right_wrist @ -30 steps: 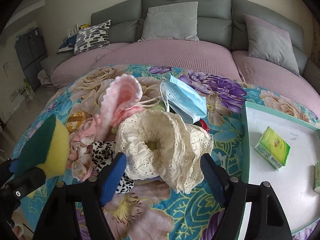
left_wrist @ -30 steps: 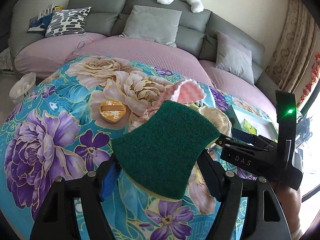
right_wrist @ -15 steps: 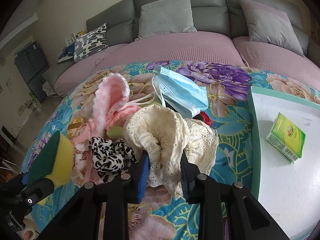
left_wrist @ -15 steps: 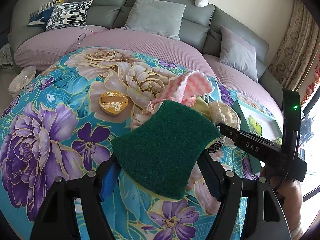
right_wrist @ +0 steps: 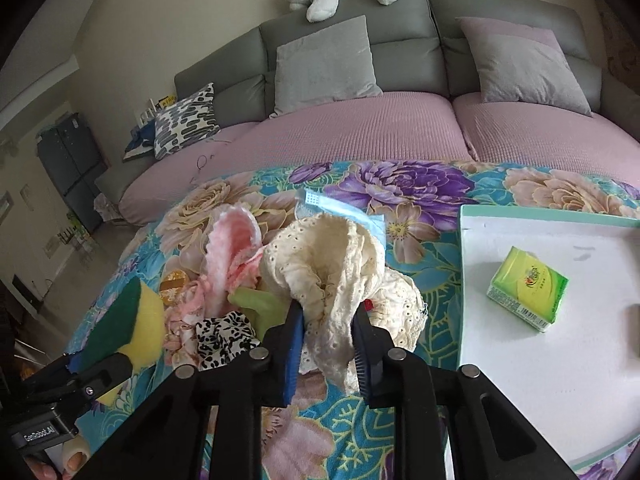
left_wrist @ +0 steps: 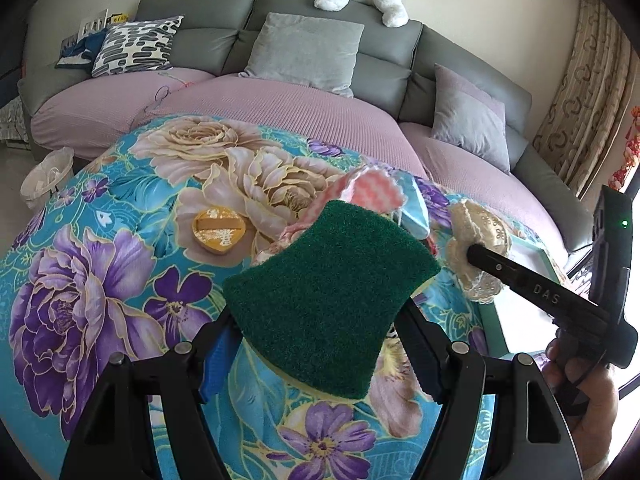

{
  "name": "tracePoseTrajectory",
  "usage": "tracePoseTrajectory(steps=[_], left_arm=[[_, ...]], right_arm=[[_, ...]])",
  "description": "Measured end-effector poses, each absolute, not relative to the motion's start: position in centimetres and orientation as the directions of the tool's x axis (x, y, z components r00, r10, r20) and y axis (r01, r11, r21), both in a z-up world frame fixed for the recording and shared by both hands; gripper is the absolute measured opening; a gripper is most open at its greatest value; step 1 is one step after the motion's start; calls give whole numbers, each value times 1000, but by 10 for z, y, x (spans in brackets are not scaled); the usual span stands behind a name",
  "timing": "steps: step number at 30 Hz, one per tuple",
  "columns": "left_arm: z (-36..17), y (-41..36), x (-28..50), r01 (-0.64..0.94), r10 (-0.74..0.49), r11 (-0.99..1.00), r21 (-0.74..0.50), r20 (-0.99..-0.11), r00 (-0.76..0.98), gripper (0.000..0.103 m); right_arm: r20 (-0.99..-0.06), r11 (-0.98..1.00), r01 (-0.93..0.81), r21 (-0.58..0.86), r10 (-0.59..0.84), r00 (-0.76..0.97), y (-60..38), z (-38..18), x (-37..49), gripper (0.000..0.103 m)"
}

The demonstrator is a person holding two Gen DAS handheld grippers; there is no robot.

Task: Organize soft objects
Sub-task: 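Lift the green sponge with the left gripper while the right gripper grasps the cream lace fabric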

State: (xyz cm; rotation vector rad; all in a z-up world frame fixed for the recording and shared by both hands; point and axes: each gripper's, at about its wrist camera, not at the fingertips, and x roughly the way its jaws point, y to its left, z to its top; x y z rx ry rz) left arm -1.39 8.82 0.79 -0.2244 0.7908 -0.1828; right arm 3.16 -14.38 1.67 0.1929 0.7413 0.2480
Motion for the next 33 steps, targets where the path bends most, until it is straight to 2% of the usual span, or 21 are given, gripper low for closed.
tracePoseTrajectory(steps=[6,12,16,23,33], left_arm=[[21,65,-12,124,-267,959,-254,-663,700,76],[33,30,-2,176,-283,958,-225,-666,690,76],[42,0,7,221,-299,954,-201,-668,681,76],[55,-64,23,332,-343,931,-151,-674,654,77],[27,-167,47,495,-420,858,-134,-737,529,77]], right_arm=[[-594,961,-105,257,242,767,-178,41,11,24],[-612,973,42,229,110,783,-232,41,6,24],[-628,976,155,152,-26,778,-269,41,2,24],[-643,950,281,137,-130,755,-329,34,-3,24],[-622,918,338,206,-144,770,-369,27,-4,24]])
